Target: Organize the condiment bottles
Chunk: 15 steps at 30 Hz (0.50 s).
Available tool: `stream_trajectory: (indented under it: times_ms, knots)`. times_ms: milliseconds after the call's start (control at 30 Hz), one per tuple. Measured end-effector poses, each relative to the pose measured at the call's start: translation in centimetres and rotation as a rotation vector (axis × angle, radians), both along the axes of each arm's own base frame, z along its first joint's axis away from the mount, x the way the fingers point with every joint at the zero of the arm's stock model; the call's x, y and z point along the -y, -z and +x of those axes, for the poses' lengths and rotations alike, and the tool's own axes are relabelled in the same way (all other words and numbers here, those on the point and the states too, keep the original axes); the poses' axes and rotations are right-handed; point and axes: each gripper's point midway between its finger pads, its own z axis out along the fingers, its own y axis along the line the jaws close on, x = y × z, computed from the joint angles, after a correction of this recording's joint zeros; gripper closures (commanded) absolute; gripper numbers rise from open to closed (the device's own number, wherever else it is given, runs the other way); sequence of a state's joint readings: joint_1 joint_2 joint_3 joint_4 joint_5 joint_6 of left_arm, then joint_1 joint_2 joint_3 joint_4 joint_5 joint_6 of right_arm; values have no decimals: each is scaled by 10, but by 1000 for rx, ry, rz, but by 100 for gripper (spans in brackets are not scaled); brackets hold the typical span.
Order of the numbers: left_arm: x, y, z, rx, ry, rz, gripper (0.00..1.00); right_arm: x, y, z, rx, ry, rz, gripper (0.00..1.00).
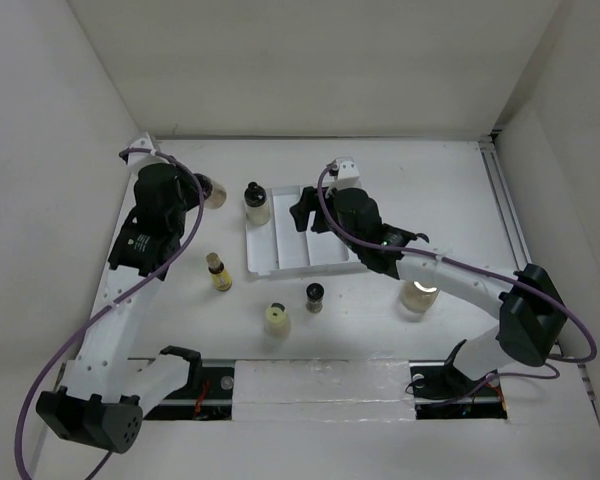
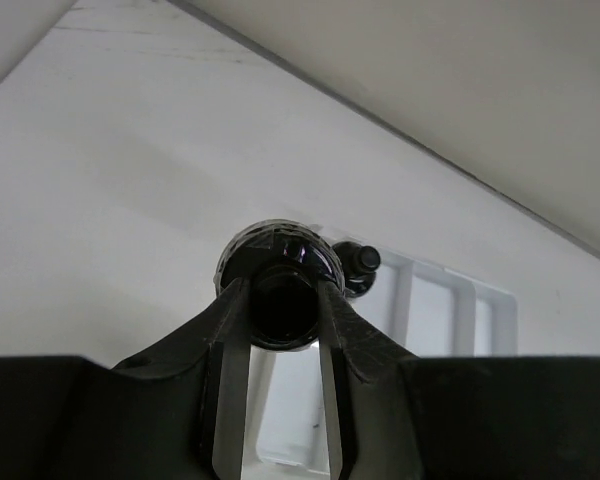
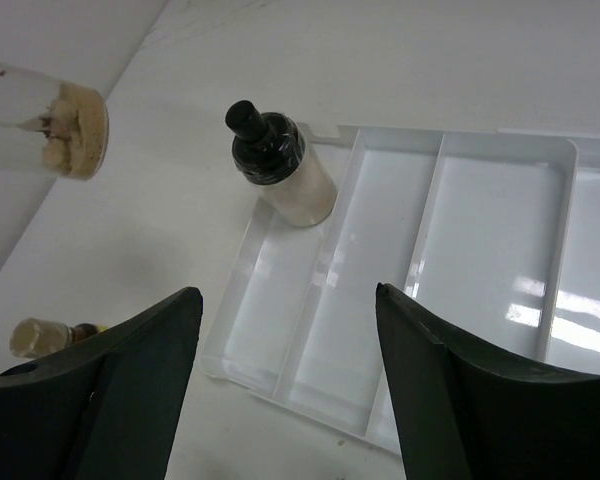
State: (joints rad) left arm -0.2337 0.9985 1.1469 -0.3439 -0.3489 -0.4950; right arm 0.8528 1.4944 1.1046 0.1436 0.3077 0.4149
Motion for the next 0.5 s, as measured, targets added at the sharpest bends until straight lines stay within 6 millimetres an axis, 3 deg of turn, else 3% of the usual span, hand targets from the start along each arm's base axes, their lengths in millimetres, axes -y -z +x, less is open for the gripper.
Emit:
stream_trajectory:
  times_ms: [133,500]
  knots:
    - [21,11,8,-37,96,-25,94,1,1,0,0,7,-4,24]
    - [69,92,12,-244,325,-99,94,4,-2,0,6,14,1,24]
